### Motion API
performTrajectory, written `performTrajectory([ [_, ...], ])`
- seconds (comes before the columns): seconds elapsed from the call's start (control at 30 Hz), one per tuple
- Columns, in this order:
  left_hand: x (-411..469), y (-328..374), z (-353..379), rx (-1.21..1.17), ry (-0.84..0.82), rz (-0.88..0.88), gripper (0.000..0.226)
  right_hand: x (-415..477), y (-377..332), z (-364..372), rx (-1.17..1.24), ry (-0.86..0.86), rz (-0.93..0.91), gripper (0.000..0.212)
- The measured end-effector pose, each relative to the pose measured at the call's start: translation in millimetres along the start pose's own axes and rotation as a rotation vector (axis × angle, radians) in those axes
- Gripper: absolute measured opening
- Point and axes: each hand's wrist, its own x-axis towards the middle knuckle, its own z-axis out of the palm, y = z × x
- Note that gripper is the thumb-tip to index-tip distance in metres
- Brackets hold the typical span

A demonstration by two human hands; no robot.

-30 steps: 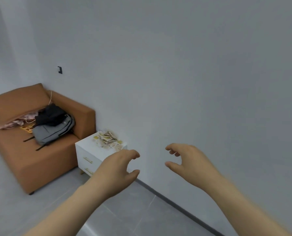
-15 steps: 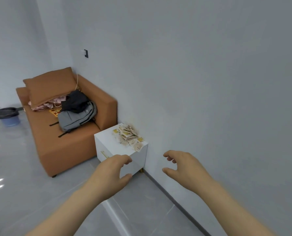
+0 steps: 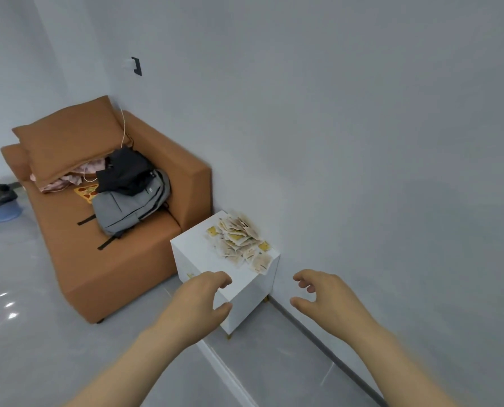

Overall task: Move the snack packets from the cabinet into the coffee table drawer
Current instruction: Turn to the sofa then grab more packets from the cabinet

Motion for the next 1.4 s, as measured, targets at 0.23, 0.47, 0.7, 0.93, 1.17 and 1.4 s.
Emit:
performTrajectory([
  [0.23, 107.1, -47.5, -0.2, -0.024, -0.047, -0.027, 0.041, 112.8, 7.4, 9.4, 0.026, -0.023, 0.055, 0.047],
  [0.47, 206.4, -81.9, -2.2, -0.095, -0.082, -0.105, 0.037, 227.1, 16.3, 14.5, 0.095, -0.086, 0.09, 0.044],
  [0.7, 290.2, -124.3, -3.4, -0.138, -0.134, -0.134, 0.036, 306.7, 20.8, 23.3, 0.097, -0.149, 0.172, 0.044],
  [0.93, 389.5, -189.4, -8.0, -0.074, -0.293, -0.023, 0.034, 374.0, 6.9, 51.6, 0.111, -0.151, 0.367, 0.042],
  [1.17, 473.6, -240.6, -9.8, -0.067, -0.402, 0.094, 0.032, 428.4, -12.1, 74.4, 0.075, -0.203, 0.515, 0.043],
  [1.4, 507.0, -267.7, 34.6, -0.036, -0.583, 0.125, 0.032, 461.3, 19.2, 112.9, 0.161, -0.215, 0.679, 0.042],
])
